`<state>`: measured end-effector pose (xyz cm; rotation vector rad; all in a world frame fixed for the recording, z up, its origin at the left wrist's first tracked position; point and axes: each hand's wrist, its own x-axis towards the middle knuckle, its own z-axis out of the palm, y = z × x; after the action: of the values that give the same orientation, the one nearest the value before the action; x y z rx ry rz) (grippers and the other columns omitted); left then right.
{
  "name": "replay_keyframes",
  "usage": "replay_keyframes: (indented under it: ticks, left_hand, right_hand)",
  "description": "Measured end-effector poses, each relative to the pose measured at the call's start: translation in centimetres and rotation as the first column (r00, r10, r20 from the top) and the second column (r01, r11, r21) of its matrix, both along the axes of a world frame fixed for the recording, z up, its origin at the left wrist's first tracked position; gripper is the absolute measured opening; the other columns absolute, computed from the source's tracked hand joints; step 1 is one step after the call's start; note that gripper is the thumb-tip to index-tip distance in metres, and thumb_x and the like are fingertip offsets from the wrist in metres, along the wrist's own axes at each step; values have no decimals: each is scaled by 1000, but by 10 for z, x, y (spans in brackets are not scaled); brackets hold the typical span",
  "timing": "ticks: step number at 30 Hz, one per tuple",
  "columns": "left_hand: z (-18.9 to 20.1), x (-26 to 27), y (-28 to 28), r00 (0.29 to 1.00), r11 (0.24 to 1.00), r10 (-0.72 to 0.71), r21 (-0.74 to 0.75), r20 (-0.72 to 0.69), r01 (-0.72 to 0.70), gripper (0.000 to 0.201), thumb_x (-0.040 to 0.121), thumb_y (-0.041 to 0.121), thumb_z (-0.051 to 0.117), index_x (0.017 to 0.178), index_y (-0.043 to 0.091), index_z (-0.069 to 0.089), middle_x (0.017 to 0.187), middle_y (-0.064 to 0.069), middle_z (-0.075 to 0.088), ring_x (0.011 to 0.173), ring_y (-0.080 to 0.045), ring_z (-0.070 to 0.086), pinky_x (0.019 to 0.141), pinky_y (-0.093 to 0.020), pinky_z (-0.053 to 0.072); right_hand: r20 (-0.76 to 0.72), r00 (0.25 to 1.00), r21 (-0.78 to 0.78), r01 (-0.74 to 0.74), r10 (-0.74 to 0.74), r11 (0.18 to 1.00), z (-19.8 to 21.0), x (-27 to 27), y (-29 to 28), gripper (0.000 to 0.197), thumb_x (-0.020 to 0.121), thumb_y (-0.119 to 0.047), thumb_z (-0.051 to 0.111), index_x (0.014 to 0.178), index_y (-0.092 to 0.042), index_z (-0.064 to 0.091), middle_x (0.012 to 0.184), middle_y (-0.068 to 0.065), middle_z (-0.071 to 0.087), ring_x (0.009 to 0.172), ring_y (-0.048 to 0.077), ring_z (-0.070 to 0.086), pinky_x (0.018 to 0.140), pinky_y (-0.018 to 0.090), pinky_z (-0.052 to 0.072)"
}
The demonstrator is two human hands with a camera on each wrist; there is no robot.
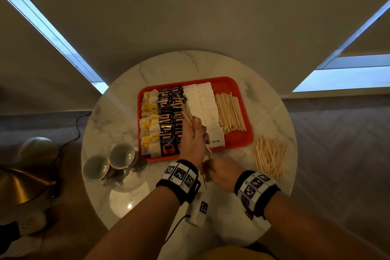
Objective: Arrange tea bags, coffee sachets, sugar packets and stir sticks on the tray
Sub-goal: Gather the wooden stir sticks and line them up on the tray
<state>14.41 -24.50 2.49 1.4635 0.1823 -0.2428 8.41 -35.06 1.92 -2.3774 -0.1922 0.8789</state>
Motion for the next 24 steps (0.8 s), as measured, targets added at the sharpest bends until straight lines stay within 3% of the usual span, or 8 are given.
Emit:
replay_keyframes:
  ticks: [3,6,9,12,17,21,24]
  left_hand:
    - [-1,-10,-4,1000,1000,-25,6,6,25,17,109,33,38,110,18,46,77,4,42,66,-10,43,64,-29,46]
    - [2,-5,0,999,999,43,16,15,-43,20,110,31,37,117,16,46,76,4,42,65,-10,43,64,-31,46]
    - [3,3,6,993,994,108,26,52,-109,15,110,30,36,114,22,47,76,5,40,64,-8,40,63,-29,43]
    - [4,6,9,989,991,133,24,64,-135,13,111,27,34,110,30,47,77,3,39,64,-10,38,61,-28,42]
    - [-3,-1,5,991,991,131,-21,6,-131,12,110,28,37,107,20,45,74,4,42,61,-10,41,61,-32,44]
    - [-2,-6,-1,992,990,117,-74,-58,-121,14,109,27,40,116,15,42,72,3,45,59,-10,44,58,-28,46]
    - [-6,-9,-5,996,996,49,-77,-71,-54,17,109,30,41,106,14,46,68,6,44,59,-9,43,59,-29,44]
  right_hand:
    - [0,999,-8,-40,40,999,1,8,0,27,100,-21,48,96,-10,72,92,6,73,86,20,67,87,41,55]
    - [-124,978,-112,-181,167,977,3,-3,-3,37,101,-43,47,107,-16,71,103,4,72,95,22,66,90,37,53]
    - [-148,971,-72,-203,190,977,0,-13,-7,39,91,-53,60,110,-21,72,104,0,73,94,18,67,89,36,55]
    - [-122,981,-16,-155,152,988,2,-12,-7,36,91,-52,60,103,-20,72,98,0,73,89,18,67,86,36,56]
    - [-24,997,-51,-76,75,996,11,2,-5,54,106,-46,33,83,-15,70,85,3,71,79,19,65,79,32,50]
    - [20,999,-29,33,-33,999,16,9,-5,48,106,-36,36,67,-22,60,64,-7,61,59,10,58,65,28,45]
    - [-12,998,-8,59,-59,998,10,10,-5,39,103,-28,41,72,-18,62,58,-8,60,53,8,58,59,24,45]
